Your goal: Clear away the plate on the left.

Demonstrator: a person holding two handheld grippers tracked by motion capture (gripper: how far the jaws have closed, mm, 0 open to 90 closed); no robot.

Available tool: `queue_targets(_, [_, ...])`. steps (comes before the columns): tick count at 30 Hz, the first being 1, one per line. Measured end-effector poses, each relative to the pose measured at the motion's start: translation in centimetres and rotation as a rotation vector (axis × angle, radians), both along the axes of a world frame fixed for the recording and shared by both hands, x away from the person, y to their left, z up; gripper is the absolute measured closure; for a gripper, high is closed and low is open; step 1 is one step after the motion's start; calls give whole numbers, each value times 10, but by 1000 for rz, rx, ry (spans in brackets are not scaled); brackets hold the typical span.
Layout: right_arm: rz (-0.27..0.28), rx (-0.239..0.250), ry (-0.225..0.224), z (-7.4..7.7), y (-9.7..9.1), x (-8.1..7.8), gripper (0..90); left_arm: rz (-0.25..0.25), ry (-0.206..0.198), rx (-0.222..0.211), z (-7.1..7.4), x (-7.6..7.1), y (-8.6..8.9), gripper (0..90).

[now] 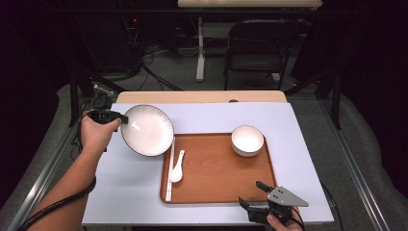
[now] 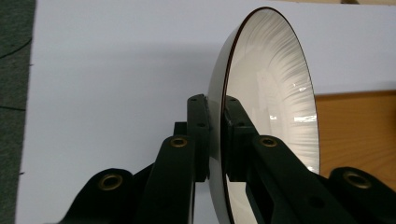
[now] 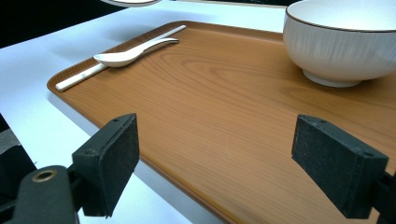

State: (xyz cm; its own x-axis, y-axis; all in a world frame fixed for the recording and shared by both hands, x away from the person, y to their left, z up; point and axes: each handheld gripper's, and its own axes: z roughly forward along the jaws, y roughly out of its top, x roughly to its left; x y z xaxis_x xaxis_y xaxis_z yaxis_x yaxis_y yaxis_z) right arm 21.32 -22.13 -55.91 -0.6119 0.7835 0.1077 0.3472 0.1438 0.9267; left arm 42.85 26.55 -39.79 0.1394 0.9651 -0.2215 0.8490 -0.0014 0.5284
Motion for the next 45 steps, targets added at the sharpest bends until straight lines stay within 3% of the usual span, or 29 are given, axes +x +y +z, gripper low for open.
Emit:
queue_targets(5, [0, -1, -2, 0, 0, 0, 144, -63, -4, -8, 3, -1, -24, 838])
queue_targets(6, [0, -1, -1, 0, 0, 0, 144, -92, -3, -13, 2, -1, -35, 839])
queue_targets(10, [0, 0, -2, 0, 0, 0, 144, -129, 2, -16, 1, -2, -50, 838])
queue_targets(13, [1, 0, -2, 0, 0, 0, 144, -183, 14, -27, -3, -2, -71, 838])
queue_targets(23, [3, -1, -4, 0, 0, 0, 144, -290, 41, -31, -13, -6, -113, 838])
queue_targets(45, [6, -1, -6, 1, 0, -1, 144, -446, 104, -45, -40, -23, -168, 837])
